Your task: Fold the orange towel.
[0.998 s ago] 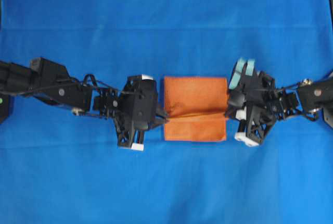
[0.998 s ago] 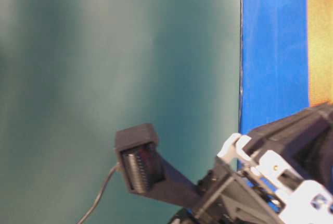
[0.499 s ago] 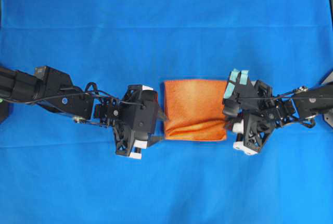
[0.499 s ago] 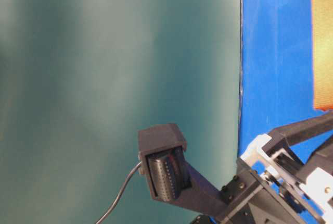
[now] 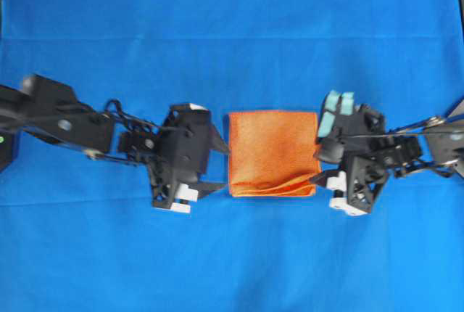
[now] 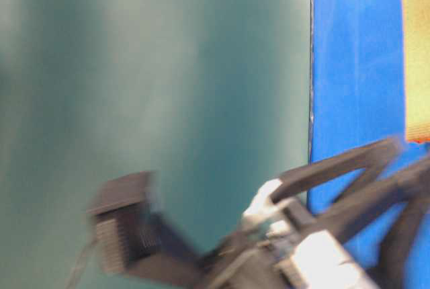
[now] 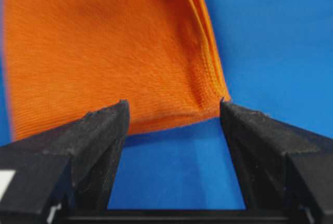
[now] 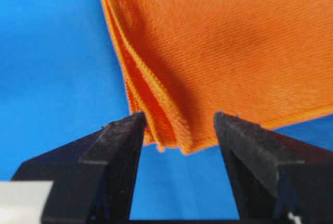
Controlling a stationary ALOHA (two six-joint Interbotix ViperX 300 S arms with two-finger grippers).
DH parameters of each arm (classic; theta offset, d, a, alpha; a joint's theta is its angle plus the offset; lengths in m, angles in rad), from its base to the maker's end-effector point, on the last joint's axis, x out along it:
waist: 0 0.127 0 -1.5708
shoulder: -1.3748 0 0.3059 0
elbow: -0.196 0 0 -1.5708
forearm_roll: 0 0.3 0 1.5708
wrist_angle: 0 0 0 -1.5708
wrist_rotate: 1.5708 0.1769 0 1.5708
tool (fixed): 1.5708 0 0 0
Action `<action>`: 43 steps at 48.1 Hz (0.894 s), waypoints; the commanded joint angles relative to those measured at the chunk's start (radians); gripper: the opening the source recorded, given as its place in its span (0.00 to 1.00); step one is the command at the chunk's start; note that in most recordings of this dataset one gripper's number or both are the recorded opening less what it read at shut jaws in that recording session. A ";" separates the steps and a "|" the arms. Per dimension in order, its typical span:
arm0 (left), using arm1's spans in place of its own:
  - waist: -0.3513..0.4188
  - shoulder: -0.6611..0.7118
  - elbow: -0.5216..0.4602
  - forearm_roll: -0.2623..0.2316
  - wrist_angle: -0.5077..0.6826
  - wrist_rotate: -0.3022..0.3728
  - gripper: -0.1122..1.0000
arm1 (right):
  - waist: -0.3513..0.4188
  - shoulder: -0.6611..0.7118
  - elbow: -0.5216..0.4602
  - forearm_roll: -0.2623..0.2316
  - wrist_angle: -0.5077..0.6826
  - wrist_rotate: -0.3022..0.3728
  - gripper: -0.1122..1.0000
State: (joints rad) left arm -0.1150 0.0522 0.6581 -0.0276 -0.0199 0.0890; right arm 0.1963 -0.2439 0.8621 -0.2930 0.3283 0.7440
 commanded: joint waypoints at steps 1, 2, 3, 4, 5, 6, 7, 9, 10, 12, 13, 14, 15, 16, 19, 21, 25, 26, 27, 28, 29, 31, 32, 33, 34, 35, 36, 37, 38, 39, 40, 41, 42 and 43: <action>0.008 -0.109 0.008 -0.002 0.032 0.003 0.67 | 0.005 -0.086 -0.020 -0.037 0.041 -0.002 0.63; 0.009 -0.127 0.014 0.000 0.035 0.003 0.67 | 0.005 -0.103 -0.018 -0.048 0.051 -0.002 0.63; 0.009 -0.144 0.021 0.000 0.038 0.003 0.67 | 0.005 -0.120 -0.018 -0.057 0.058 -0.002 0.63; 0.011 -0.163 0.029 -0.002 0.040 0.003 0.67 | 0.005 -0.137 -0.017 -0.069 0.066 -0.002 0.63; 0.012 -0.189 0.041 0.000 0.040 0.005 0.67 | 0.005 -0.153 -0.015 -0.081 0.072 -0.002 0.63; 0.015 -0.206 0.051 0.000 0.038 0.005 0.67 | 0.005 -0.170 -0.014 -0.095 0.078 0.000 0.63; 0.015 -0.224 0.060 0.000 0.038 0.005 0.67 | 0.005 -0.189 -0.011 -0.107 0.084 0.000 0.63; 0.018 -0.258 0.080 0.000 0.038 0.005 0.67 | 0.005 -0.233 -0.002 -0.141 0.092 0.002 0.63; 0.021 -0.273 0.091 0.000 0.038 0.005 0.67 | 0.003 -0.252 0.003 -0.155 0.095 0.003 0.63; 0.025 -0.308 0.110 0.000 0.038 0.005 0.67 | 0.000 -0.290 0.012 -0.178 0.098 0.006 0.63; 0.026 -0.325 0.121 0.000 0.038 0.003 0.67 | -0.003 -0.308 0.018 -0.187 0.098 0.006 0.63; 0.028 -0.344 0.132 0.000 0.037 0.005 0.67 | -0.006 -0.328 0.025 -0.196 0.098 0.008 0.63; 0.029 -0.360 0.144 0.000 0.035 0.005 0.67 | -0.008 -0.348 0.031 -0.204 0.098 0.008 0.63; 0.029 -0.379 0.156 0.000 0.035 0.003 0.67 | -0.011 -0.367 0.037 -0.213 0.098 0.008 0.63; 0.034 -0.434 0.193 -0.002 0.021 0.003 0.67 | -0.018 -0.426 0.057 -0.232 0.100 0.008 0.63; 0.035 -0.483 0.227 0.000 0.005 0.003 0.67 | -0.020 -0.468 0.066 -0.244 0.104 0.008 0.63; 0.043 -0.566 0.287 0.000 -0.031 0.003 0.67 | -0.020 -0.560 0.092 -0.273 0.120 0.008 0.63; 0.044 -0.589 0.299 0.000 -0.035 0.003 0.67 | -0.020 -0.577 0.098 -0.281 0.124 0.008 0.63; 0.046 -0.612 0.313 0.000 -0.040 0.003 0.67 | -0.020 -0.594 0.106 -0.288 0.129 0.008 0.63; 0.048 -0.635 0.327 0.000 -0.041 0.003 0.67 | -0.021 -0.611 0.114 -0.296 0.132 0.008 0.63; 0.049 -0.658 0.337 0.000 -0.041 0.003 0.67 | -0.021 -0.629 0.121 -0.302 0.137 0.008 0.63; 0.054 -0.704 0.362 0.000 -0.041 0.003 0.67 | -0.025 -0.663 0.140 -0.314 0.144 0.008 0.63; 0.054 -0.727 0.374 0.000 -0.041 0.003 0.67 | -0.028 -0.681 0.149 -0.321 0.146 0.008 0.63; 0.057 -0.752 0.387 0.000 -0.041 0.003 0.67 | -0.031 -0.699 0.158 -0.325 0.147 0.008 0.63; 0.058 -0.775 0.400 0.000 -0.041 0.003 0.67 | -0.034 -0.715 0.167 -0.330 0.149 0.008 0.63; 0.061 -0.798 0.413 0.000 -0.043 0.003 0.67 | -0.038 -0.732 0.178 -0.333 0.149 0.008 0.63; 0.064 -0.821 0.426 0.000 -0.041 0.003 0.67 | -0.044 -0.749 0.189 -0.334 0.150 0.008 0.63; 0.069 -0.842 0.439 0.000 -0.043 0.003 0.67 | -0.049 -0.765 0.198 -0.336 0.149 0.009 0.63; 0.074 -0.864 0.451 0.000 -0.043 0.003 0.67 | -0.057 -0.782 0.209 -0.339 0.150 0.009 0.63; 0.078 -0.885 0.465 0.000 -0.041 0.003 0.67 | -0.061 -0.799 0.219 -0.341 0.149 0.009 0.63; 0.081 -0.908 0.477 0.000 -0.041 0.003 0.67 | -0.069 -0.815 0.232 -0.342 0.149 0.009 0.63; 0.086 -0.939 0.499 -0.002 -0.043 0.003 0.67 | -0.075 -0.831 0.242 -0.345 0.146 0.009 0.63; 0.089 -0.959 0.511 0.000 -0.043 0.003 0.67 | -0.083 -0.847 0.253 -0.345 0.144 0.008 0.63; 0.091 -0.977 0.525 0.000 -0.044 0.002 0.67 | -0.094 -0.870 0.272 -0.345 0.144 0.009 0.63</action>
State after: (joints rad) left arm -0.0399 -0.8560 1.1536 -0.0276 -0.0537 0.0920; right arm 0.1289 -1.0600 1.1106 -0.6289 0.4801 0.7517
